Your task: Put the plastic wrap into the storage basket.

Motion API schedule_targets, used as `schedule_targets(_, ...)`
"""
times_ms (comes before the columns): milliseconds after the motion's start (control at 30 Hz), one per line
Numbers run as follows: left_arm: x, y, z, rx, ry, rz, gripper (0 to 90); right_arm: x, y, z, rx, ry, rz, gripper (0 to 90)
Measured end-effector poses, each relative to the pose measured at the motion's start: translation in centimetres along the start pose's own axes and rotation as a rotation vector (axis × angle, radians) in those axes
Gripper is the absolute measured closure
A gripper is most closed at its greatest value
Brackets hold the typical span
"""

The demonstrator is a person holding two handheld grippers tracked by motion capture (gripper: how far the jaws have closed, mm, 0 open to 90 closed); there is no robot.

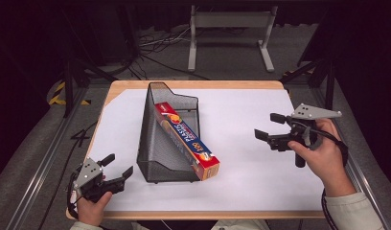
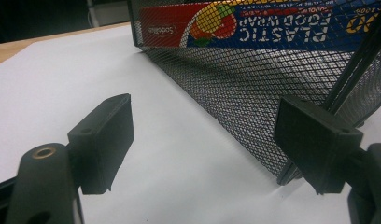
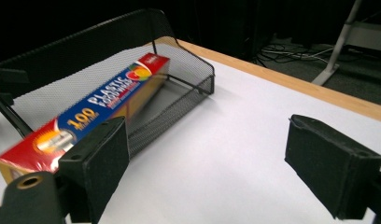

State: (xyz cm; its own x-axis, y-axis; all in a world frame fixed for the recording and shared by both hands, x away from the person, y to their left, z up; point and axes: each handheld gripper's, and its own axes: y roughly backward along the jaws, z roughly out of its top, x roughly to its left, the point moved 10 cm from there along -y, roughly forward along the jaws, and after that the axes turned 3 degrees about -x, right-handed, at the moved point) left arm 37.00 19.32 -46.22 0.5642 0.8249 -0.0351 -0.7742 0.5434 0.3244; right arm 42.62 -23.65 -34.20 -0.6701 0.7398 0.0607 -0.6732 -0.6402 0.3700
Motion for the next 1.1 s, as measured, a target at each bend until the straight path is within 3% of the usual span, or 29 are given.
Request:
schedule_targets(100,0.0,0.0,0.0,0.003,-0.001,0.001,21.1,-1.0,0.2,-1.5,-0.001,-0.013,-0.017,14.6)
schedule_targets(233,0.0,-0.1,-0.1,0.005,0.0,0.002,21.1,-2.3,0.2,-3.4,-0.023,0.013,-0.041,14.6)
schedule_targets(433,0.2,0.0,-0.2,0.007,0.002,0.01,21.1,-3.1,0.1,-6.0,-0.028,-0.018,-0.045,13.6)
schedule_targets(567,0.1,0.1,-0.1,0.006,-0.001,0.007,21.1,-3.3,-0.1,-7.7,-0.045,-0.04,-0.039,13.6)
schedule_targets(767,-0.1,0.2,0.1,-0.004,-0.006,-0.003,21.0,-3.1,-0.8,-10.5,-0.007,-0.045,-0.03,13.4)
schedule_targets(867,-0.1,0.1,0.1,-0.006,-0.004,-0.008,21.0,-2.8,-1.3,-12.4,0.036,-0.025,-0.023,13.4)
schedule_targets(1100,-0.1,-0.1,0.1,-0.001,-0.007,-0.019,20.8,-2.4,-1.7,-13.5,0.055,-0.013,-0.02,12.7)
